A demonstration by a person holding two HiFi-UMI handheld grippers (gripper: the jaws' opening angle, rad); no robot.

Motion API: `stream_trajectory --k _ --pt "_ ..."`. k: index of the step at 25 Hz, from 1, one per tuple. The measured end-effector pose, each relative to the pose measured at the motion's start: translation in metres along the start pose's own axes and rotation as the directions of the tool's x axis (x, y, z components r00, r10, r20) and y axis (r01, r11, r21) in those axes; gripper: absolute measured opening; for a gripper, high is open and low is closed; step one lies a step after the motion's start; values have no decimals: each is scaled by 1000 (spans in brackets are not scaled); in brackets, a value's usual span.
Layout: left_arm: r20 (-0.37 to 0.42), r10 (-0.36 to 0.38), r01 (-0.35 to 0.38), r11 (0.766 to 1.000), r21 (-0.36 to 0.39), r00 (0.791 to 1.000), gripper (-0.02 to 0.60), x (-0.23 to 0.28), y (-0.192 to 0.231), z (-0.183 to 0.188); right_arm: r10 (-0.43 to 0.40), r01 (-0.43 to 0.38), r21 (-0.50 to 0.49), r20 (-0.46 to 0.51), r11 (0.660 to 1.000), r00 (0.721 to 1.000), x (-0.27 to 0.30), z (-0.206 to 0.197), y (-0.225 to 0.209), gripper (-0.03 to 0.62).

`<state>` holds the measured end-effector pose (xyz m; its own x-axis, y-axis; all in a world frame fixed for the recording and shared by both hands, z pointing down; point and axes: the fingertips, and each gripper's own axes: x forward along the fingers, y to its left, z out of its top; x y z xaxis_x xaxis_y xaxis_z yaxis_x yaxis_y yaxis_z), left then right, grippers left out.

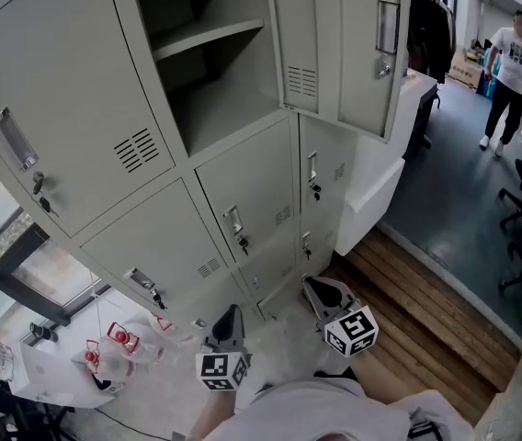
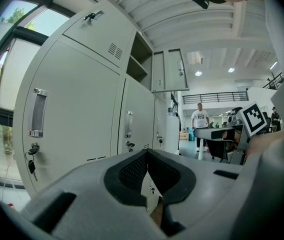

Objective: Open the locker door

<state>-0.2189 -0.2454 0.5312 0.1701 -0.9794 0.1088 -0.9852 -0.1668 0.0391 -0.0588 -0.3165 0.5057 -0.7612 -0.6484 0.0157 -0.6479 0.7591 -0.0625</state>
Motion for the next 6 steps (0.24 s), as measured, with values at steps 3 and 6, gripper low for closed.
stream_trajectory --k 3,6 --pt "0 1 -1 1000 0 1000 3 0 1 0 2 -2 -39 -6 999 1000 1 1 3 14" --pt "-4 6 -6 1000 -3 1000 3 1 4 -1 8 -10 -111 -14 994 1000 3 3 9 14"
